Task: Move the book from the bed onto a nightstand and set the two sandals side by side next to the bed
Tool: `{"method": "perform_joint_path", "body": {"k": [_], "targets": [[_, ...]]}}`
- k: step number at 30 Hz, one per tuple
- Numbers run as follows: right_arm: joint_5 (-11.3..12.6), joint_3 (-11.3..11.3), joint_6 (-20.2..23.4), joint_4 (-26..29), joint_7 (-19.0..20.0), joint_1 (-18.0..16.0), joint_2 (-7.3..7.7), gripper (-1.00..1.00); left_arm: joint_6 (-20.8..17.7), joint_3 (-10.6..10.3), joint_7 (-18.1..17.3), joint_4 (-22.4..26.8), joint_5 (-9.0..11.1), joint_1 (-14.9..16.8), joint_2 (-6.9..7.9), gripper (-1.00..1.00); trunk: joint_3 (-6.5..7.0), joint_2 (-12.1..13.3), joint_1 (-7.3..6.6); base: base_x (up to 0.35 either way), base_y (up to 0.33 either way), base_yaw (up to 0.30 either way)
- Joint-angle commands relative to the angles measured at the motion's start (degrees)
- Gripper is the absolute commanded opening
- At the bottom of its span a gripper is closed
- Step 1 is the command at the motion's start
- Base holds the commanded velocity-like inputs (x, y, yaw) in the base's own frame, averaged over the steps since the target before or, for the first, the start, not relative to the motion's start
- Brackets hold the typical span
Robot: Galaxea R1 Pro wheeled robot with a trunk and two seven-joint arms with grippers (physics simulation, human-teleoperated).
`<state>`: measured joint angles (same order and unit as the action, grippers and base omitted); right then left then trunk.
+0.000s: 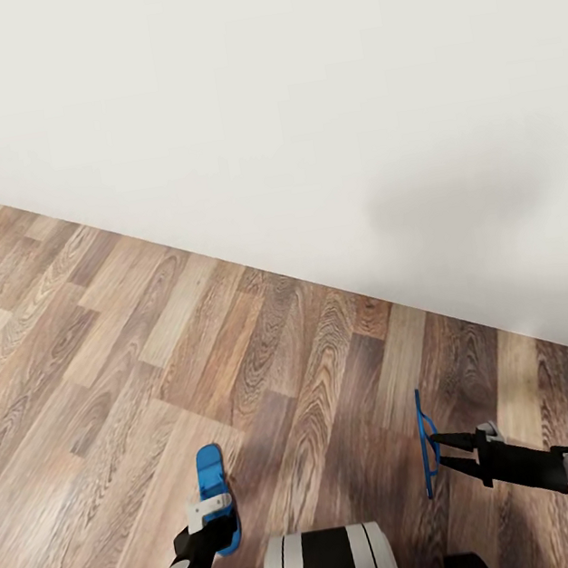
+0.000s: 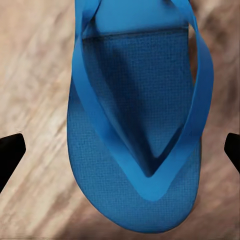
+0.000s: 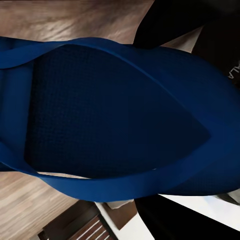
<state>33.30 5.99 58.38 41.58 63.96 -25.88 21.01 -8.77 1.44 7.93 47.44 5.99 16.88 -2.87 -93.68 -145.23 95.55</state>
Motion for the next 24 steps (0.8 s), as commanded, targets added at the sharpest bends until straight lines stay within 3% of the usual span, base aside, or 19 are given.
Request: {"method": "perform_joint_path", "body": {"k": [1,24], "targets": [[0.0,0.1,0.2,0.0,0.2,0.0,0.0,-1.0,-0.3,0.0,0.2,0.1,0.6,0.0,-0.03,1.0,-0.26,0.0,0.01,0.0,0.0,0.0],[0.0,0.1,0.2,0.0,0.2,0.0,0.0,-1.0,-0.2,0.0,0.2,0.2,0.6,0.0,-0.03,1.0,-0.26,0.0,0.01,0.041,0.0,0.0]]}}
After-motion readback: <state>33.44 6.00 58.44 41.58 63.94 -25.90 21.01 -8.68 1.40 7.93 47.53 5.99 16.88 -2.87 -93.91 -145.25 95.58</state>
